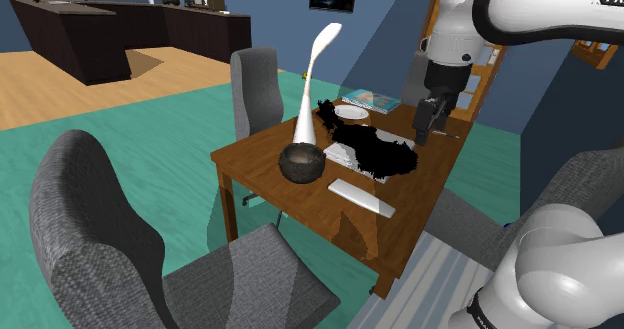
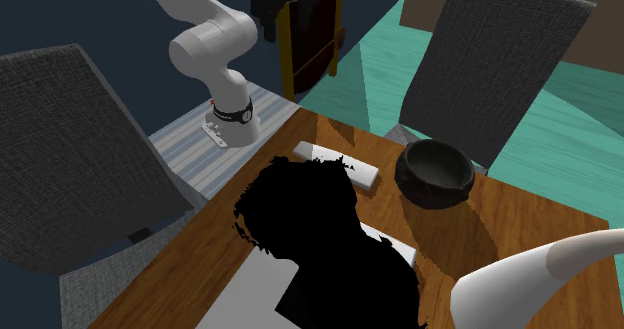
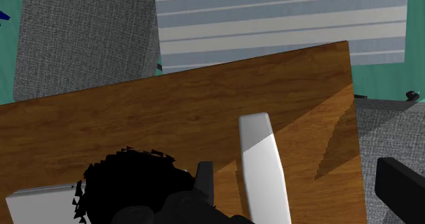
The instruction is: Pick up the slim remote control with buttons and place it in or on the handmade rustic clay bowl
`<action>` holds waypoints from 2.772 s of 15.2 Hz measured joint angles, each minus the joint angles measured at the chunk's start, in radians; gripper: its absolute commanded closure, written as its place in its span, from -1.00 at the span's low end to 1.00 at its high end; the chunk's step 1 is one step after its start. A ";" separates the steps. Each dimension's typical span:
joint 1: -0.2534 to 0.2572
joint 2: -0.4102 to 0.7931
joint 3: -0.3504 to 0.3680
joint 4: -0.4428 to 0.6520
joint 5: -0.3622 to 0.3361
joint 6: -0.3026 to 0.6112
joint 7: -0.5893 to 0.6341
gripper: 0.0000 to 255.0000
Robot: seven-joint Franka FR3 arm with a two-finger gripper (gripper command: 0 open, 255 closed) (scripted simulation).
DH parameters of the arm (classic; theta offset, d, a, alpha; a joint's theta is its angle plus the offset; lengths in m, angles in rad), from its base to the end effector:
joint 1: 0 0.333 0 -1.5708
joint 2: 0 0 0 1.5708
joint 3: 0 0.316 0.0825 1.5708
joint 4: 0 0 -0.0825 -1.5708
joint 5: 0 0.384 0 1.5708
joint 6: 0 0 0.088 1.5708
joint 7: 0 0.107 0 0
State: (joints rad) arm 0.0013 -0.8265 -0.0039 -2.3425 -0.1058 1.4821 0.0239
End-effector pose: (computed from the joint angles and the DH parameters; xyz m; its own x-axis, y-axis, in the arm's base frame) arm 0.2866 -0.0132 0.6018 0.9989 -0.0344 -0.0310 -0.0310 -0.9942 0.1034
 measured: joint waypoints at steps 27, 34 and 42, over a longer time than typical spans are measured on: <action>0.065 0.527 -0.164 -0.289 0.050 0.858 -0.199 -1.00; 0.068 0.564 -0.167 -0.307 0.054 0.916 -0.204 -1.00; 0.066 0.564 -0.168 -0.310 0.054 0.917 -0.204 1.00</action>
State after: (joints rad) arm 0.0677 -0.2621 -0.1719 -2.6527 -0.0518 2.3993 -0.1804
